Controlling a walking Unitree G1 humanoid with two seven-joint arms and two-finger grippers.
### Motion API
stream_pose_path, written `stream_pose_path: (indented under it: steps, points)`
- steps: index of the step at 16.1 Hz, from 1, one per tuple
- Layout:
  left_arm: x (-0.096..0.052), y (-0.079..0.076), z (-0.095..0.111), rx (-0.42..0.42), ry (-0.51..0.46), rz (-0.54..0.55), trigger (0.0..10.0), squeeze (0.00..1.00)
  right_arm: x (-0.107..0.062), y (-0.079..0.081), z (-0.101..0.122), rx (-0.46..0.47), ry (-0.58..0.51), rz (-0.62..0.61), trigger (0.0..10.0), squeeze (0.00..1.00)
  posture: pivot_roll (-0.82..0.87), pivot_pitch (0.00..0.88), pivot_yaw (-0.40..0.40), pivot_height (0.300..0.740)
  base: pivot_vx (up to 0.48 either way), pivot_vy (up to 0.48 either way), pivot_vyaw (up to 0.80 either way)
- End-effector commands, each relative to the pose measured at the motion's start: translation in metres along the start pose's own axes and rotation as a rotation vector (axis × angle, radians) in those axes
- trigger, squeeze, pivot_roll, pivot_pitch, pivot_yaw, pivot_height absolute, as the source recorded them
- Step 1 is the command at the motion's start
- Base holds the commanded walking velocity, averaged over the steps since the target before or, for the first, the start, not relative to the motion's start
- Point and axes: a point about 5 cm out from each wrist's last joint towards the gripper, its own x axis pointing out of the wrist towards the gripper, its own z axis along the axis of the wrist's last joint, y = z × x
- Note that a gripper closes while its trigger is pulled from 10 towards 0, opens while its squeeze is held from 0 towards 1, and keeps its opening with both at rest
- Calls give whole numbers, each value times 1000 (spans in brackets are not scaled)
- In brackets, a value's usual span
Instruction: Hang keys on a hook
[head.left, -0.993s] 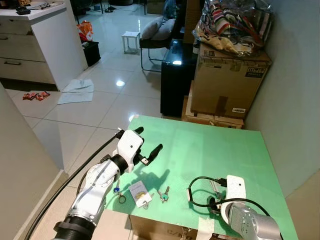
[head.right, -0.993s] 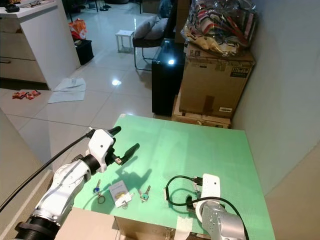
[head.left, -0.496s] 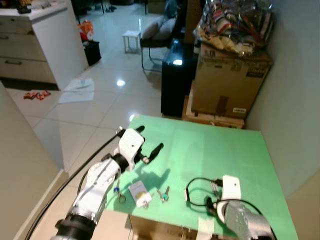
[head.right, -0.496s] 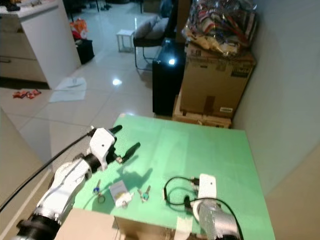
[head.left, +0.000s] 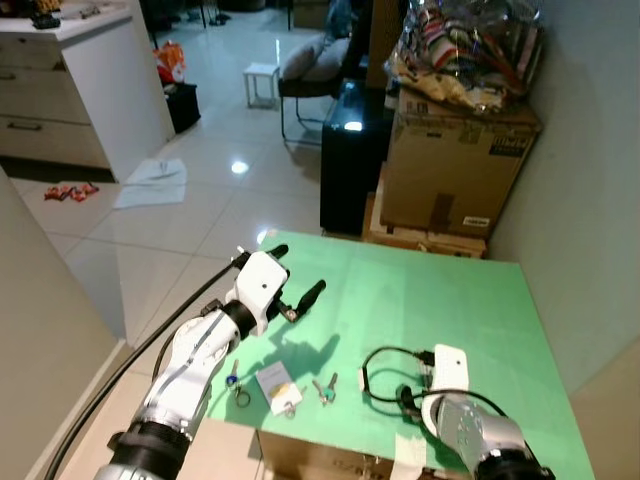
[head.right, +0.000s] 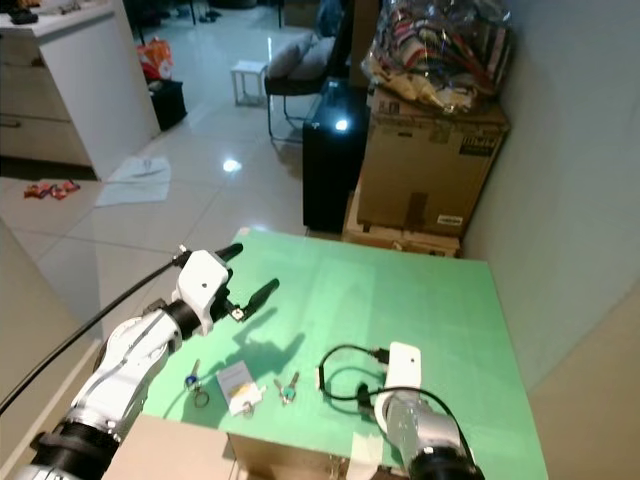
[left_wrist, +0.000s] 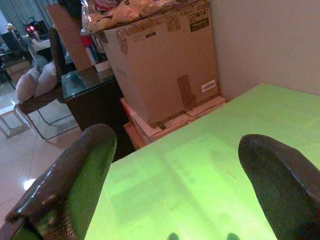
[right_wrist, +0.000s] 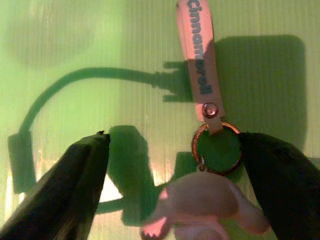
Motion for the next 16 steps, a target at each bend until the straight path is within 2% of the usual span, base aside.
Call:
stream_pose_path:
  steps: [1,2,3,8,13,16]
  points:
    - [0,1,-1,18,9,-4,10000,0,1,4,-5,22,25,29,784,0,-71,0,11,736,0,0,0]
    - [-1,2,-1,20,10,-2,10000,0,1,4,-5,16,24,28,0,0,-67,0,8,736,0,0,0]
    - [-2,2,-1,22,11,0,10000,0,-1,2,-3,-12,11,16,10000,0,-65,0,7,736,0,0,0]
    - [-3,2,-2,24,15,1,10000,0,-13,-10,-5,-58,-15,5,10000,0,-82,0,8,736,0,0,0]
    - [-1,1,-3,29,17,-12,10000,0,-19,-7,-18,-17,58,39,10000,0,-96,0,17,736,0,0,0]
    - [1,1,-3,32,17,-12,10000,0,-18,-13,-26,15,105,40,10000,0,-100,0,17,736,0,0,0]
